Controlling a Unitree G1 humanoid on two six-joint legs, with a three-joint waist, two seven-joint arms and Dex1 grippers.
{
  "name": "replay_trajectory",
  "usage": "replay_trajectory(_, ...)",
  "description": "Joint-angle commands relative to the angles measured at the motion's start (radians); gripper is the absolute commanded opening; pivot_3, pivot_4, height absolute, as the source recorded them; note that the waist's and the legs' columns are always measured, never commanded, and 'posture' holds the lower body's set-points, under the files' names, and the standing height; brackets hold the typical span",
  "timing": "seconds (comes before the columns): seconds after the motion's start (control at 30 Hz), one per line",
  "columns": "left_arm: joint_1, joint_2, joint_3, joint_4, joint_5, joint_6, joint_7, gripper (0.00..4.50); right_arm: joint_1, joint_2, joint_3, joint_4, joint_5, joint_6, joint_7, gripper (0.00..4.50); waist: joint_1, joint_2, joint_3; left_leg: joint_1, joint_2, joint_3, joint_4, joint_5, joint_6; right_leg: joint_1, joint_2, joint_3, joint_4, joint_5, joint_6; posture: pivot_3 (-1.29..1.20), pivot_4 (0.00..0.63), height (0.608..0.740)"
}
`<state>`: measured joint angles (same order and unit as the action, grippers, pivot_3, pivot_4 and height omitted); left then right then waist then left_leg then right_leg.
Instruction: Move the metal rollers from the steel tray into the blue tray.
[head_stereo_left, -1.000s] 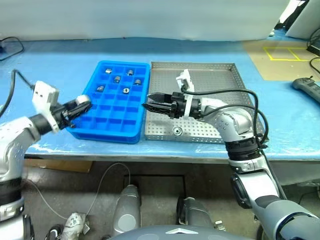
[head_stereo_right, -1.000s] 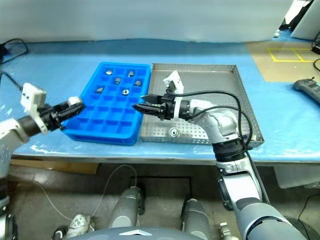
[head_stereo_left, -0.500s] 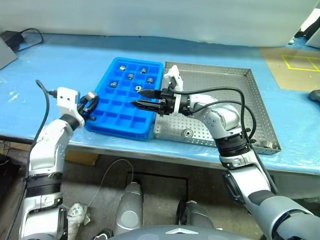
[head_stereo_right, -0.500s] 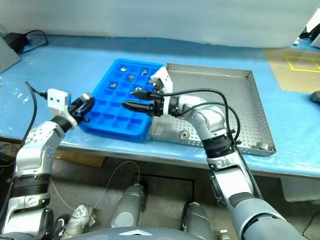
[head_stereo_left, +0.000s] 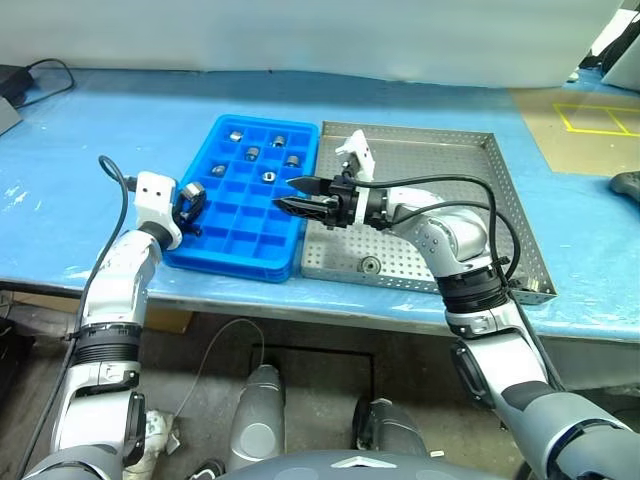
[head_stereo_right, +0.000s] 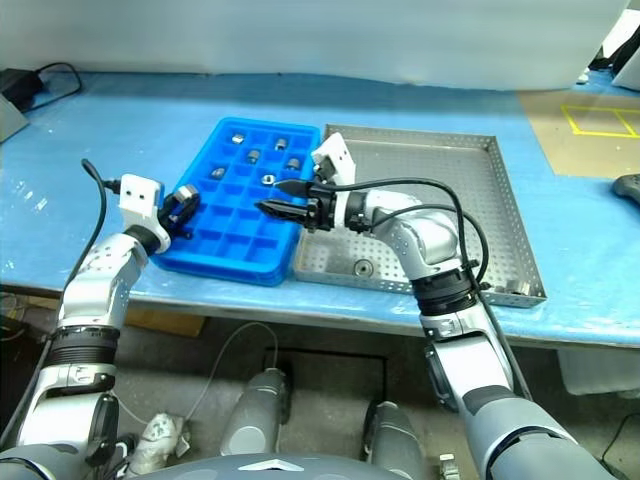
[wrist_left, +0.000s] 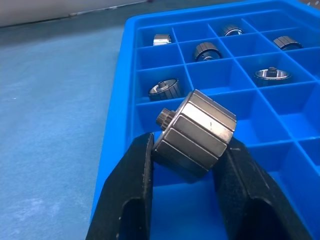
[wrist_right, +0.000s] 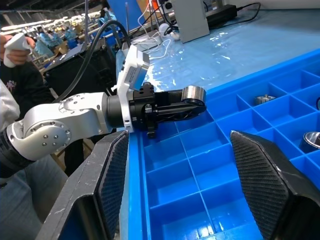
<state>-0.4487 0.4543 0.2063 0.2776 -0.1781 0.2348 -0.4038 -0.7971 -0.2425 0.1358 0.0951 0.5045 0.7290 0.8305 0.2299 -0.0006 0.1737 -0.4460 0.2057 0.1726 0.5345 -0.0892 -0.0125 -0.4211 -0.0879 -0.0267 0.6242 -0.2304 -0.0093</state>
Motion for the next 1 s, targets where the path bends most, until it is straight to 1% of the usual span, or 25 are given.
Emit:
replay_trajectory(0.03, 0.019, 0.028, 0.044, -0.03, 0.003, -0.02, 0.034, 1.69, 0.002, -0.006, -0.006, -0.028, -0.011, -0.022, 0.0, 3.37, 0.0, 0.0, 0.0, 0.0, 0.0, 0.0, 0.0, 0.0, 0.0, 0.0, 0.0, 0.0, 0.0, 0.0, 0.0, 0.27, 0.15, 0.74)
replay_trajectory(0.07, 0.032, 0.032, 0.05, -0.041, 0.003, -0.017, 0.039, 2.08, 0.003, -0.005, -0.006, -0.027, -0.013, -0.023, -0.002, 3.37, -0.003, 0.0, 0.0, 0.0, 0.0, 0.0, 0.0, 0.0, 0.0, 0.0, 0.0, 0.0, 0.001, 0.0, 0.0, 0.27, 0.15, 0.74)
replay_trajectory(0.1, 0.045, 0.037, 0.059, -0.051, 0.0, -0.008, 0.046, 2.3, 0.004, -0.004, -0.006, -0.026, -0.015, -0.023, -0.001, 3.37, -0.007, 0.0, 0.0, 0.001, 0.0, 0.0, 0.001, 0.0, 0.0, 0.0, 0.0, 0.0, 0.001, 0.0, -0.001, 0.27, 0.15, 0.74)
replay_trajectory(0.27, 0.088, 0.072, 0.052, -0.102, 0.001, 0.027, 0.034, 3.92, 0.001, 0.001, -0.007, -0.01, -0.024, -0.033, 0.002, 3.37, -0.036, 0.0, 0.0, 0.001, 0.0, 0.0, 0.001, 0.0, 0.0, 0.0, 0.001, 0.001, 0.002, -0.002, -0.004, 0.28, 0.15, 0.74)
replay_trajectory(0.4, 0.043, 0.094, 0.059, -0.149, -0.053, 0.062, -0.013, 3.92, 0.006, 0.004, -0.007, -0.002, -0.031, -0.038, 0.006, 3.37, -0.036, 0.0, 0.0, 0.001, 0.0, 0.0, 0.0, 0.0, 0.0, 0.0, 0.001, 0.0, 0.002, -0.002, -0.004, 0.27, 0.15, 0.74)
replay_trajectory(0.5, -0.015, 0.102, 0.034, -0.231, -0.127, 0.091, -0.109, 3.92, 0.009, 0.003, -0.009, -0.003, -0.031, -0.037, 0.005, 3.37, -0.025, 0.0, 0.0, 0.0, 0.0, 0.0, 0.001, 0.0, 0.0, 0.0, 0.0, 0.0, 0.002, -0.002, -0.004, 0.25, 0.15, 0.74)
replay_trajectory(0.6, -0.085, 0.111, -0.005, -0.252, -0.182, 0.14, -0.21, 3.92, 0.011, -0.006, -0.024, -0.012, -0.026, -0.033, 0.001, 3.37, -0.021, 0.0, 0.0, -0.002, 0.0, 0.001, 0.004, 0.0, 0.0, 0.001, -0.001, -0.001, 0.003, -0.002, -0.005, 0.23, 0.15, 0.74)
replay_trajectory(0.67, -0.143, 0.126, -0.088, -0.213, -0.153, 0.13, -0.302, 3.92, 0.014, -0.017, -0.051, -0.024, -0.016, -0.029, -0.013, 3.37, -0.024, 0.0, 0.0, -0.001, 0.0, 0.001, 0.006, 0.0, 0.0, 0.001, -0.002, 0.0, 0.006, -0.002, -0.004, 0.2, 0.15, 0.74)
replay_trajectory(0.73, -0.244, 0.108, -0.164, -0.111, -0.115, 0.099, -0.368, 3.92, 0.021, -0.035, -0.078, -0.035, -0.016, -0.029, -0.031, 3.37, -0.023, 0.0, 0.0, 0.001, -0.001, 0.001, 0.006, -0.001, 0.001, 0.002, -0.003, 0.001, 0.007, -0.002, -0.004, 0.16, 0.15, 0.74)
replay_trajectory(0.83, -0.404, 0.05, -0.249, 0.124, -0.052, 0.004, -0.447, 3.92, 0.041, -0.06, -0.118, -0.065, -0.012, -0.019, -0.066, 3.37, -0.027, 0.0, 0.0, 0.002, -0.001, 0.002, 0.007, 0.0, 0.0, 0.002, -0.003, 0.002, 0.009, -0.002, -0.003, 0.1, 0.15, 0.74)
replay_trajectory(0.93, -0.56, -0.012, -0.344, 0.417, 0.082, -0.173, -0.449, 3.92, 0.078, -0.072, -0.145, -0.117, -0.006, -0.002, -0.107, 3.37, -0.039, 0.0, 0.0, 0.002, -0.001, 0.002, 0.007, 0.001, -0.001, 0.001, -0.002, 0.002, 0.01, -0.001, -0.003, 0.03, 0.15, 0.74)
replay_trajectory(1.0, -0.658, -0.053, -0.389, 0.574, 0.146, -0.309, -0.479, 3.92, 0.108, -0.075, -0.161, -0.162, -0.001, 0.014, -0.136, 3.37, -0.052, 0.0, 0.0, 0.001, -0.001, 0.002, 0.008, 0.002, -0.003, 0.001, -0.002, 0.002, 0.01, 0.0, -0.002, -0.01, 0.15, 0.74)
